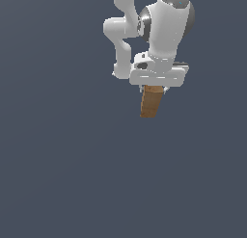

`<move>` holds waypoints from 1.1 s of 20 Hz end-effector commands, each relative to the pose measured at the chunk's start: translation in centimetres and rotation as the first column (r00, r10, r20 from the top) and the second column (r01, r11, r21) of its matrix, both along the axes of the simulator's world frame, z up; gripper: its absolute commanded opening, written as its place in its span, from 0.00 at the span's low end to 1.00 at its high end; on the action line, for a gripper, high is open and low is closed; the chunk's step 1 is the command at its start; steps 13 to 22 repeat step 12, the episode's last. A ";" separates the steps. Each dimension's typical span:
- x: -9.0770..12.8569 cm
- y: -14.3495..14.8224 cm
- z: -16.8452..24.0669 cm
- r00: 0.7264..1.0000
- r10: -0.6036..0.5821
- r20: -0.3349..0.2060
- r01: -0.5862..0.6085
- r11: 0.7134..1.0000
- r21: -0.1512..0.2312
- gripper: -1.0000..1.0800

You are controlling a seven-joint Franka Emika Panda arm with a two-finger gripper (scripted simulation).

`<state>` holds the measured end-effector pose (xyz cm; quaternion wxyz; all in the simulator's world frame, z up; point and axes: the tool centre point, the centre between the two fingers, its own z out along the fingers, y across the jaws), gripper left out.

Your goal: Pick up the object and move it to a goal position.

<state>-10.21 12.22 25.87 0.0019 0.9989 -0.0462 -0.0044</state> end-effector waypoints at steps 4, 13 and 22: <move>-2.0 1.3 2.5 1.000 -0.001 0.009 0.001 1.000 0.001 0.00; -3.1 2.1 3.7 1.000 -0.001 0.009 0.001 1.000 0.003 0.00; -3.1 2.1 3.7 1.000 -0.001 0.009 0.001 1.000 0.003 0.00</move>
